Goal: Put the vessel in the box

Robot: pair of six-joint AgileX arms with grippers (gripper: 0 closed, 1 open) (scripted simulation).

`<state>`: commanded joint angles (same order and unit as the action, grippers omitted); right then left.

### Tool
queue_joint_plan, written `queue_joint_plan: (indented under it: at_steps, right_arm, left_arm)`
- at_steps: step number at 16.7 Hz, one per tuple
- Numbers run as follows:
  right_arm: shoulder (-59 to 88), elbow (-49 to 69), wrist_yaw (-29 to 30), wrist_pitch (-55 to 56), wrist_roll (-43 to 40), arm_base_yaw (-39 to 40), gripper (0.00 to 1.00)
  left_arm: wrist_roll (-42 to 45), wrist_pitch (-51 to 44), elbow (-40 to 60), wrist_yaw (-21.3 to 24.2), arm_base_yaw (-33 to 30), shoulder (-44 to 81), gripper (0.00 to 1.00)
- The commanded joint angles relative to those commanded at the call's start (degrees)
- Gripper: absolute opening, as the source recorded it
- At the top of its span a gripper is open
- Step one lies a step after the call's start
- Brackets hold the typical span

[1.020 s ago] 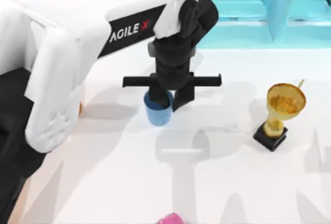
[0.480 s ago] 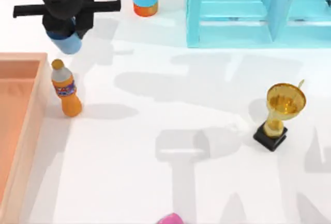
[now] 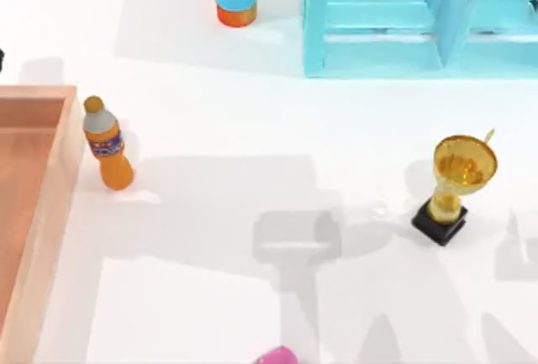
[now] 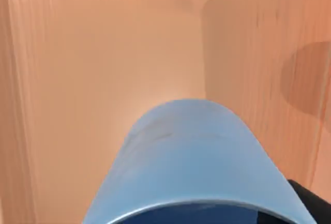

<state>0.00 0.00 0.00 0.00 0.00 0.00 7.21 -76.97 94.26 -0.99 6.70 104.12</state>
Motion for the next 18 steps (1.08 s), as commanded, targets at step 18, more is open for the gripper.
queue_joint_plan:
  at_steps: [18]
  right_arm:
    - [0.00,0.00,0.00,0.00,0.00,0.00,1.00]
  left_arm:
    - [5.85,11.24,-16.43,0.44,5.02,-2.01,0.00]
